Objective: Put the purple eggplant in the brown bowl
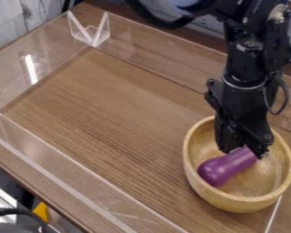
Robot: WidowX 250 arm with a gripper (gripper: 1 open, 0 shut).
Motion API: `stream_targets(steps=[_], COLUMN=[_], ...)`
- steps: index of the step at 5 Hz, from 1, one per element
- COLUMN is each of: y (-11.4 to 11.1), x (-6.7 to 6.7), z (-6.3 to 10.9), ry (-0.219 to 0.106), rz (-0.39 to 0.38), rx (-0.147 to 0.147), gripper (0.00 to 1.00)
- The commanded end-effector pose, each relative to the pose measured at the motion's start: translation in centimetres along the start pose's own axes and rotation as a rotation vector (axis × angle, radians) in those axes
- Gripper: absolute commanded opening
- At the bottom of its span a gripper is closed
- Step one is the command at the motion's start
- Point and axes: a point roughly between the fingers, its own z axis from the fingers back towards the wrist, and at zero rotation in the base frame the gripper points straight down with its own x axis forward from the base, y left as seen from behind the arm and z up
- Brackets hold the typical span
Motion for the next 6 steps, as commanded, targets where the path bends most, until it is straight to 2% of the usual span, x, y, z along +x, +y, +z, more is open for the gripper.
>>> stream_targets(steps=[1, 6], y=[-0.14, -0.04], x=[0.75, 0.87], z=[1.12, 1.09], ry=[-0.042, -0.030], rz=[-0.007, 0.021], rx=[0.011, 0.013], gripper=[0.00, 0.00])
